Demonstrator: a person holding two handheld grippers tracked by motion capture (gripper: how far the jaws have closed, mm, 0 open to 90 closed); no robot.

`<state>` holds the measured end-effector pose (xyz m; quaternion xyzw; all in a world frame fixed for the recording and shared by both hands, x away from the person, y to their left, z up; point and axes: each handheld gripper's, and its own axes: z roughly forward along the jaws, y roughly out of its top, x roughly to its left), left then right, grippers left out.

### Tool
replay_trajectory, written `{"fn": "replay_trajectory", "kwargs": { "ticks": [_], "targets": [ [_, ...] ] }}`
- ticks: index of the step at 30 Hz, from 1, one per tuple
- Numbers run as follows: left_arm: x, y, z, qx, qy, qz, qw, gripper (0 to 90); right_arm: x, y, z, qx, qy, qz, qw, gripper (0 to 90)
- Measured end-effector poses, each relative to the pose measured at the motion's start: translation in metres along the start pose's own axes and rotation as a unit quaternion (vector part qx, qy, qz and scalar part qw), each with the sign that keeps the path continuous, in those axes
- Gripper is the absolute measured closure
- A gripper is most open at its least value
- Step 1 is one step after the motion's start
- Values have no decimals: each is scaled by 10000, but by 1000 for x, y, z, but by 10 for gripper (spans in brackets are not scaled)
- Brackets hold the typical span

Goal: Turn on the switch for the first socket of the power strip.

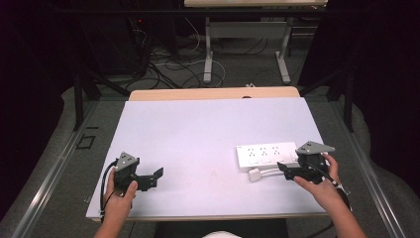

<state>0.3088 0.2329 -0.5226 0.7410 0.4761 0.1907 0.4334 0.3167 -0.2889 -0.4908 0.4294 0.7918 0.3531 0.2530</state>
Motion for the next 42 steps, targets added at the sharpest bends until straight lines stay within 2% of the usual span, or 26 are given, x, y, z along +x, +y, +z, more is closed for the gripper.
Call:
{"fn": "replay_trajectory", "kwargs": {
  "ticks": [5, 18, 23, 29, 33, 35, 36, 40, 42],
  "targets": [
    [0, 0, 1, -14, 5, 6, 10000, 4, 1, 5, 3, 163, 123, -137, 9997, 211],
    [0, 0, 1, 10, 1, 21, 10000, 4, -2, 13, 9, 573, 422, -160, 9973, 238],
    [0, -1, 1, 26, -2, 8, 10000, 4, -6, 13, 12, 765, 441, -177, 9959, 261],
    [0, -1, 2, 48, -4, 20, 10000, 4, -9, 14, 15, 950, 434, -369, 9938, 300],
    [0, -1, 2, 56, -17, 22, 10000, 4, -12, 15, 17, 976, 377, -311, 9940, 320],
    [0, -1, 3, 62, -18, 10, 10000, 4, -15, 16, 17, 977, 339, -245, 9943, 371],
    [0, -2, 3, 27, -26, -4, 10000, 4, -17, 17, 17, 1000, 403, -184, 9940, 384],
    [0, -2, 3, 27, -22, 7, 10000, 4, -23, 18, 20, 1010, 470, -158, 9936, 395],
    [1, -2, 3, 72, -19, 15, 10000, 4, -24, 19, 21, 1021, 387, -95, 9940, 395]
  ]
}}
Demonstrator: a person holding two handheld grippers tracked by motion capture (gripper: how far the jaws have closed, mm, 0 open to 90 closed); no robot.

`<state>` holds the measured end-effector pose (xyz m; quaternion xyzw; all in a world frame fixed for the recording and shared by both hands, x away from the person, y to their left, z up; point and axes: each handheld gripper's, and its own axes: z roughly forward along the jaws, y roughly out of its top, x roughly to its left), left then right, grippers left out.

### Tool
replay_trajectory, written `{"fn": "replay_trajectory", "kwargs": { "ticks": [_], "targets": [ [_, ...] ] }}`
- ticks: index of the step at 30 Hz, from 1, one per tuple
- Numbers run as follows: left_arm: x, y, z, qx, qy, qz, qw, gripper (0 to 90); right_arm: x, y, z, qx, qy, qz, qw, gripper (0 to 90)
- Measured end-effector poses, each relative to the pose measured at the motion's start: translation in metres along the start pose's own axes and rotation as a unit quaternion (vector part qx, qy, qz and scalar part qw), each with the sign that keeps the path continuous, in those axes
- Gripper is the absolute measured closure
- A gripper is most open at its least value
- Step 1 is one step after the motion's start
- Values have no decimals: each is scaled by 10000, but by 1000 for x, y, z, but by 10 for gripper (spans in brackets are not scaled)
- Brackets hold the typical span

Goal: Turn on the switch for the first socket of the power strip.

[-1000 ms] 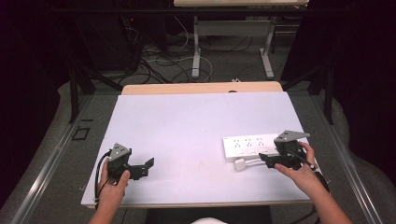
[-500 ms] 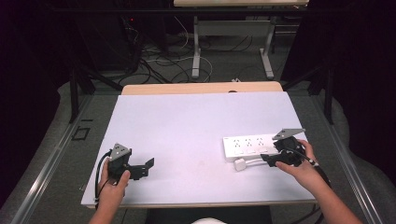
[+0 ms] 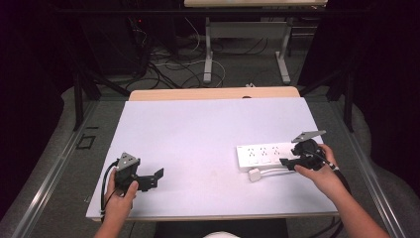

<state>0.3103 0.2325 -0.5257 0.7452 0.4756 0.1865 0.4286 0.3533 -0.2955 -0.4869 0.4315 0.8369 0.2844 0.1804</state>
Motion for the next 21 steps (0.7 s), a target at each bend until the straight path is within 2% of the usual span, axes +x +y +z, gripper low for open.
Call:
{"fn": "replay_trajectory", "kwargs": {
  "ticks": [6, 7, 11, 12, 15, 17, 19, 21],
  "targets": [
    [0, 0, 1, 62, -44, 0, 10000, 4, -6, 4, 4, 10, 2, 24, 10000, 456],
    [-1, -1, 2, -37, 15, -20, 10000, 4, -7, 4, 5, 20, 8, 7, 10000, 469],
    [-1, 0, 2, 23, -17, -15, 10000, 4, -9, 6, 10, 98, -16, 91, 9999, 531],
    [-1, -1, 3, -28, 1, -23, 10000, 4, -9, 7, 11, 107, 0, 110, 9999, 549],
    [-1, -1, 2, 37, -36, -13, 10000, 4, -8, 9, 15, 200, -16, 276, 9994, 601],
    [-1, -1, 3, -32, 2, -20, 10000, 4, -8, 10, 17, 272, -49, 293, 9992, 624],
    [0, 0, 1, 65, -57, -7, 10000, 4, -8, 11, 19, 307, -79, 269, 9991, 647],
    [0, -1, 1, 51, -33, -9, 10000, 4, -8, 13, 22, 351, -83, 277, 9990, 667]
  ]
}}
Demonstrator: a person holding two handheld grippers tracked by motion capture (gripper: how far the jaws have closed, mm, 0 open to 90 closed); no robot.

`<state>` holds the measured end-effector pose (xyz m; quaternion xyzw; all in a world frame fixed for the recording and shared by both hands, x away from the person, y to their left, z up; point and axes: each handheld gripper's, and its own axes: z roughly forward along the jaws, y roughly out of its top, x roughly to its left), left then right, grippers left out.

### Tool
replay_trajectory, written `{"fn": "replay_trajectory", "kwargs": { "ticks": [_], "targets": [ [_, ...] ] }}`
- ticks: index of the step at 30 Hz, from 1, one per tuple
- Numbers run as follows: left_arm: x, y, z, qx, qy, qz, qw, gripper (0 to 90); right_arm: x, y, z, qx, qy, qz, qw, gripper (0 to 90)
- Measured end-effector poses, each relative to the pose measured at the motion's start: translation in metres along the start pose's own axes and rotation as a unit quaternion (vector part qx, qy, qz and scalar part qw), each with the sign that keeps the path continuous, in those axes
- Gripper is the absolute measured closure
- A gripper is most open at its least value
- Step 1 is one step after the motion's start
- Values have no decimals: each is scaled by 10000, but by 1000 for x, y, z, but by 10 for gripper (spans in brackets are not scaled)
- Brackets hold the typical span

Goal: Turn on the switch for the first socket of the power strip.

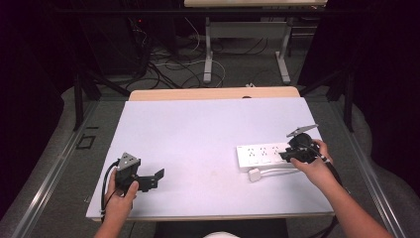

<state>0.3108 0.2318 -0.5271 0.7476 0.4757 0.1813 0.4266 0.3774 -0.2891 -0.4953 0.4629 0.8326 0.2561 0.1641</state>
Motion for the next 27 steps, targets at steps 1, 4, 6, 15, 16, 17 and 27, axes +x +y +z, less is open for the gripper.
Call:
{"fn": "replay_trajectory", "kwargs": {
  "ticks": [1, 4, 6, 15, 16, 17, 27],
  "targets": [
    [0, 0, 0, 21, -17, 5, 10000, 4, 1, 1, 1, 10, -36, 6, 10000, 679],
    [0, 0, 0, -16, 10, 2, 10000, 4, 2, 2, 4, 47, -80, 33, 10000, 725],
    [-1, -1, 1, -65, 51, -2, 10000, 4, 2, 2, 5, 92, -135, -22, 9999, 751],
    [0, -1, 1, -50, 44, 1, 10000, 4, 4, 3, 13, 172, -106, 283, 9994, 788],
    [0, -1, 1, -50, 44, 1, 10000, 4, 4, 3, 13, 181, -112, 311, 9993, 793],
    [0, -1, 1, -39, 27, 2, 10000, 4, 3, 3, 14, 194, -83, 356, 9991, 794],
    [-1, -1, 1, -59, 43, 0, 10000, 4, 2, 4, 17, 319, -69, 576, 9978, 850]
  ]
}}
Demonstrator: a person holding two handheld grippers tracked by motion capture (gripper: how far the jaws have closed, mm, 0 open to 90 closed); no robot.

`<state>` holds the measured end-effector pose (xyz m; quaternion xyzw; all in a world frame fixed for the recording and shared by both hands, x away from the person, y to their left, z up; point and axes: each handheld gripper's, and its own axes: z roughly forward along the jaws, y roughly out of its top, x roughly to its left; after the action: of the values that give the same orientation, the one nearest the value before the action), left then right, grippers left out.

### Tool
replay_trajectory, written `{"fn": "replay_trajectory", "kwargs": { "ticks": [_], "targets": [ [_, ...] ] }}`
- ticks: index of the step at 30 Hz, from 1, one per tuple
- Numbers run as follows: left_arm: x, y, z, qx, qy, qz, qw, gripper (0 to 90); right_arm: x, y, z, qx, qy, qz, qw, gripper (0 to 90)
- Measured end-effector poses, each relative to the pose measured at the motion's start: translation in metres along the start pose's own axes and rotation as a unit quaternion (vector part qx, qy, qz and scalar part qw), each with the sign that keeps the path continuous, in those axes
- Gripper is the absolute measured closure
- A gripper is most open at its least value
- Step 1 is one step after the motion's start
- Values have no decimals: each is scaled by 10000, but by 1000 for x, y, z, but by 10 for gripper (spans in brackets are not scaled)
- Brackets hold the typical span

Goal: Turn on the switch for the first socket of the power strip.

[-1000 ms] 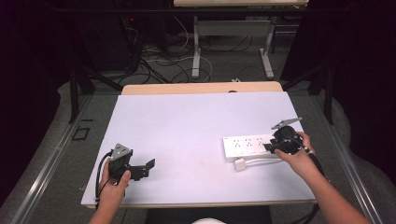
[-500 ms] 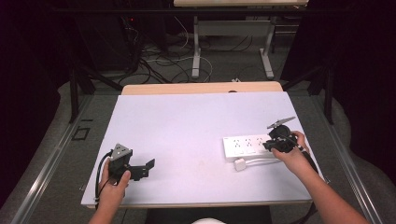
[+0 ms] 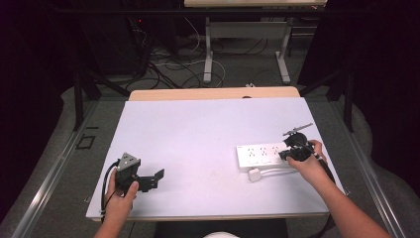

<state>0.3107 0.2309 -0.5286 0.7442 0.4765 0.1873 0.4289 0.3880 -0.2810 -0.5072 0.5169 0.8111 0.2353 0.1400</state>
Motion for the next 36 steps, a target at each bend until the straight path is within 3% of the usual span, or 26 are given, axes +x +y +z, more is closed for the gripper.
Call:
{"fn": "replay_trajectory", "kwargs": {
  "ticks": [20, 36],
  "targets": [
    [1, 1, -1, 77, -14, 14, 10000, 4, -2, -2, 2, 144, 176, 315, 9992, 877],
    [1, 1, -2, 74, -13, 5, 10000, 4, -3, -3, 2, 112, 183, 294, 9993, 877]
  ]
}}
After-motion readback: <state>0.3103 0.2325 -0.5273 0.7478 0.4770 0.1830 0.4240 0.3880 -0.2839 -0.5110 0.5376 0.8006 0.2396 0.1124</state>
